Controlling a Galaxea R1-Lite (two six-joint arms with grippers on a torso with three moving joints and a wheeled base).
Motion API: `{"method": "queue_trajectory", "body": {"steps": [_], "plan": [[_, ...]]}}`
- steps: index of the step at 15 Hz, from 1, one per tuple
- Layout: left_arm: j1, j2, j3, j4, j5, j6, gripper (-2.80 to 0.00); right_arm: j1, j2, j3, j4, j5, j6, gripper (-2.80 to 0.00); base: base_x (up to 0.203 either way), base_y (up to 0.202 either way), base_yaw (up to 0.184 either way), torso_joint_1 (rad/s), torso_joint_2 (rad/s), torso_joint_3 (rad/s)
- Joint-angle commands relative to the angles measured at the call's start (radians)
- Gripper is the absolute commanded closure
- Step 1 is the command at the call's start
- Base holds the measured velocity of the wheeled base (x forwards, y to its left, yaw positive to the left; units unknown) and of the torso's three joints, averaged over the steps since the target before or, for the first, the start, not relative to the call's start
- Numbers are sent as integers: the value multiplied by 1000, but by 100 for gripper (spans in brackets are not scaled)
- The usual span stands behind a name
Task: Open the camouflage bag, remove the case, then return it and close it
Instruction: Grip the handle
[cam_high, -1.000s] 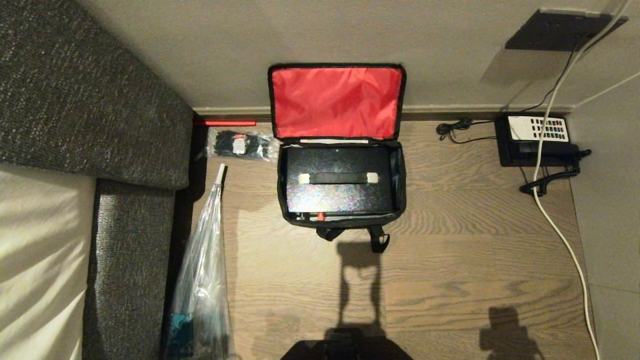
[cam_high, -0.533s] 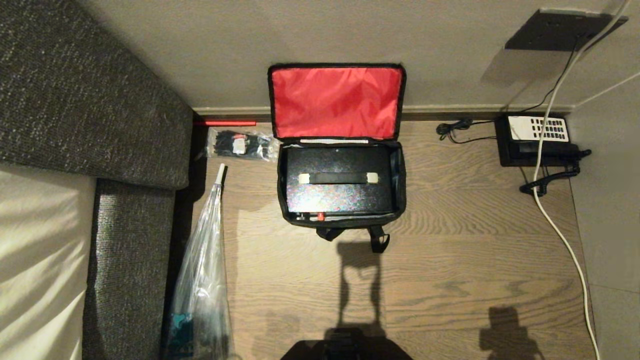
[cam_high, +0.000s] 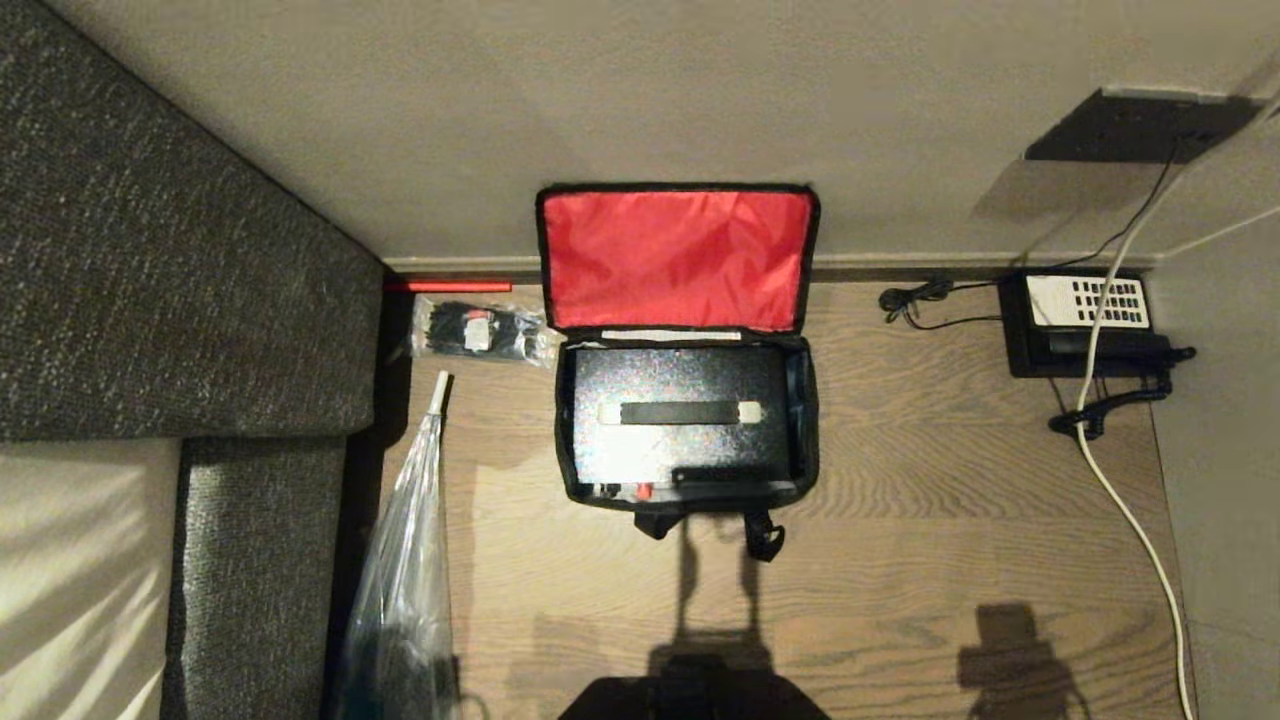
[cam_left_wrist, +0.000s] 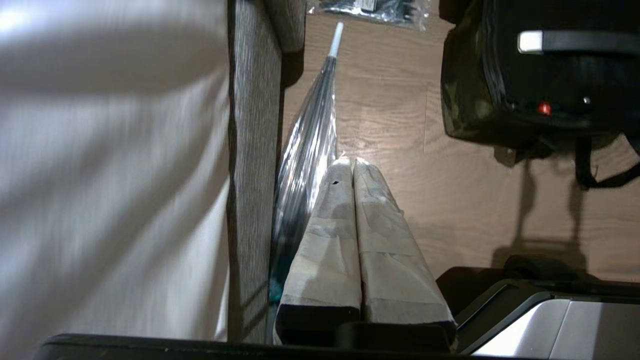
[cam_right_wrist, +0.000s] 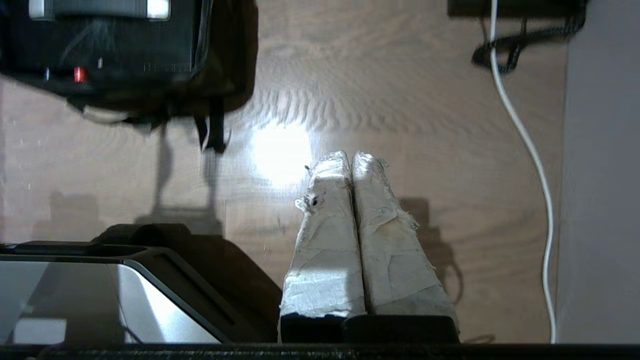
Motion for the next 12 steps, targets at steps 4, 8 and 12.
{"method": "queue_trajectory", "body": {"steps": [4,8,12], "plan": [[2,-2,3,1,0,-1,0,0,2,0,0,1,0,0,31,0,0,1,0,1],[0,-2,3,1,1,-1,0,0,2,0,0,1,0,0,0,0,0,0,0,0],[0,-2,3,1,1,-1,0,0,2,0,0,1,0,0,0,0,0,0,0,0]]}}
